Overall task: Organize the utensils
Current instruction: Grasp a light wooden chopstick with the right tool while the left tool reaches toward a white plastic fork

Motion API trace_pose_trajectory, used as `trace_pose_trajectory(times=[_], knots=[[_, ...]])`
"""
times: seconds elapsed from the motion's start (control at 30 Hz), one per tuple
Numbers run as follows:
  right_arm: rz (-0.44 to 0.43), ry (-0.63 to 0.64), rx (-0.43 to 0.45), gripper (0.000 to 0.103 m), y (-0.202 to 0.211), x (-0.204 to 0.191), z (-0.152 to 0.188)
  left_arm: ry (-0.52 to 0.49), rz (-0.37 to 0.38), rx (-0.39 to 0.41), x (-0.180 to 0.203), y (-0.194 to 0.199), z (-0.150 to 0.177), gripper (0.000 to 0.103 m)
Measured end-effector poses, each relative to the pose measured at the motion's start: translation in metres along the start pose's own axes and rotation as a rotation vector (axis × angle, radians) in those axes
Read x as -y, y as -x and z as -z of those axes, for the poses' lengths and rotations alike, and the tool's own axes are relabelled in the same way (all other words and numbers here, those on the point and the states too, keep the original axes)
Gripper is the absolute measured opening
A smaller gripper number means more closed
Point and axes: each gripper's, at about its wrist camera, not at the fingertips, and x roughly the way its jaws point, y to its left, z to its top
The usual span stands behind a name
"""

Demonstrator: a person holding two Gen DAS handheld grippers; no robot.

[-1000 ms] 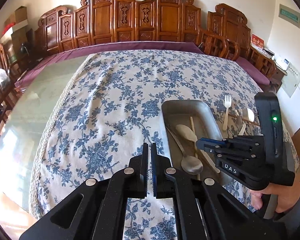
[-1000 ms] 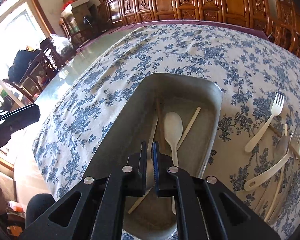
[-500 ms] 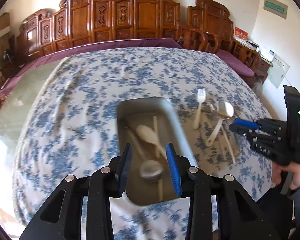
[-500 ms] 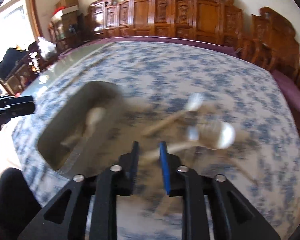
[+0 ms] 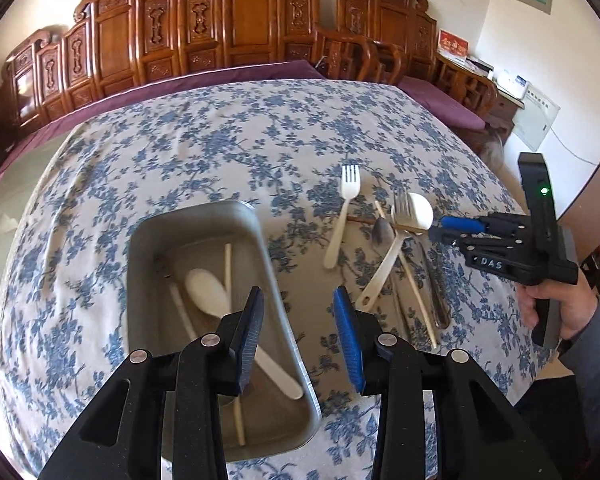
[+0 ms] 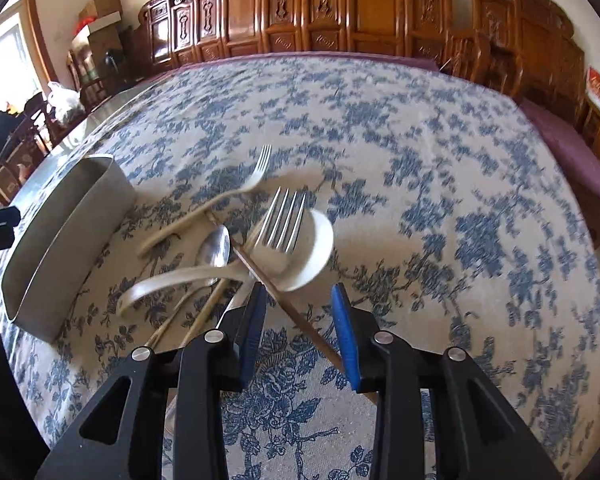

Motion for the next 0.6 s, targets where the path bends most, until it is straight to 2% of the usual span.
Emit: trace_pose_trajectory(times=[0.2,0.3,0.37,0.47,0.6], knots=[[-0.031,0.055,-0.039,0.036,-0.002,-0.01,0.007,-0.02,0.006,-0.001,0.014,-0.009,-0.008,0.034],[-0.034,0.07,-0.059,0.026,-0.003,-0.01,0.01,-0.019,0.007,-0.011,0.017,-0.014,-0.01,0.034],[-0.043,0.068,-0.064,0.014,-0.002,-0.009,0.011,-0.024,0.003,-0.017,0.02,-0.018,-0.011,0.034],[-0.055,0.075,-0.062,0.006,0.001,-0.01,0.013,-0.039,-0.005,-0.025,0.025,-0.023,-0.013,0.034],[-0.084,0.088,-0.011,0.006,0.017,-0.011,0.012,-0.052,-0.009,-0.035,0.033,-0.033,-0.016,0.034]])
